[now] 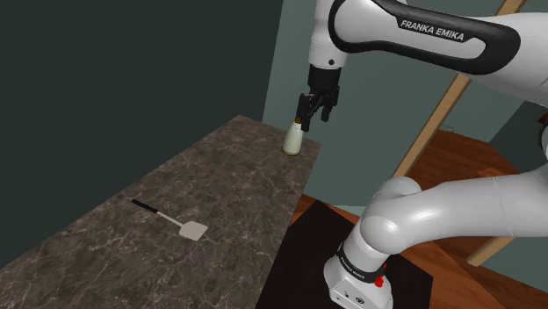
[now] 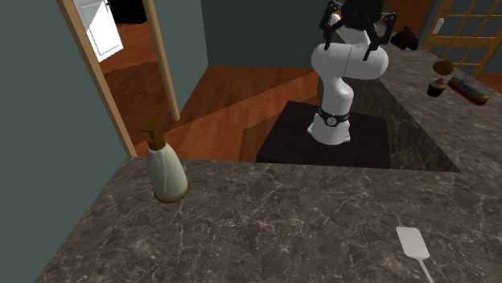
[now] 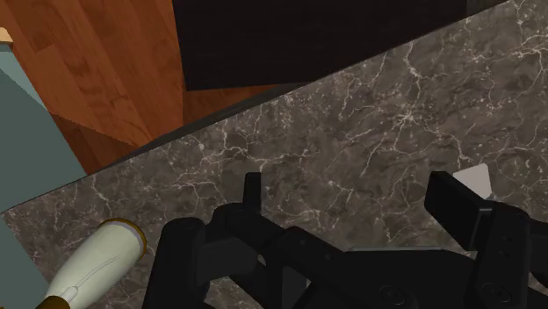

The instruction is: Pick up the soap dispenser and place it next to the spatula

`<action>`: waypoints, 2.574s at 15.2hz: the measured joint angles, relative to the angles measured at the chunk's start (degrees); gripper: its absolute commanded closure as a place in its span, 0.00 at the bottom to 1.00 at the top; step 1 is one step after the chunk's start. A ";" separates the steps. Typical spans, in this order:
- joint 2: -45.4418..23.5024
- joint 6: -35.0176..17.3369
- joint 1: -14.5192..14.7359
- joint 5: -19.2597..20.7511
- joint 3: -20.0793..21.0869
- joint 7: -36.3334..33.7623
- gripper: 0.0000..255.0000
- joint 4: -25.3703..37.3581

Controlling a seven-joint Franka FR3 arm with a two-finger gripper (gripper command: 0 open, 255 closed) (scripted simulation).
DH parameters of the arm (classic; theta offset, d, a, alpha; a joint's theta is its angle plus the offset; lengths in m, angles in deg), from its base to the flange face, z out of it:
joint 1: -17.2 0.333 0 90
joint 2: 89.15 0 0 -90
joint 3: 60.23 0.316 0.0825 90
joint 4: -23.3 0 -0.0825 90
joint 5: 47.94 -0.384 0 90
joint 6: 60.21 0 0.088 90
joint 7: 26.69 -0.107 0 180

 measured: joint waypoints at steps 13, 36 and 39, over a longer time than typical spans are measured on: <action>-13.60 -13.27 -3.73 6.09 -11.30 10.55 0.00 2.91; -61.22 -25.35 -12.23 -7.91 -26.87 36.65 0.00 40.52; -68.03 -23.65 -15.03 -11.12 -26.72 39.06 0.00 48.74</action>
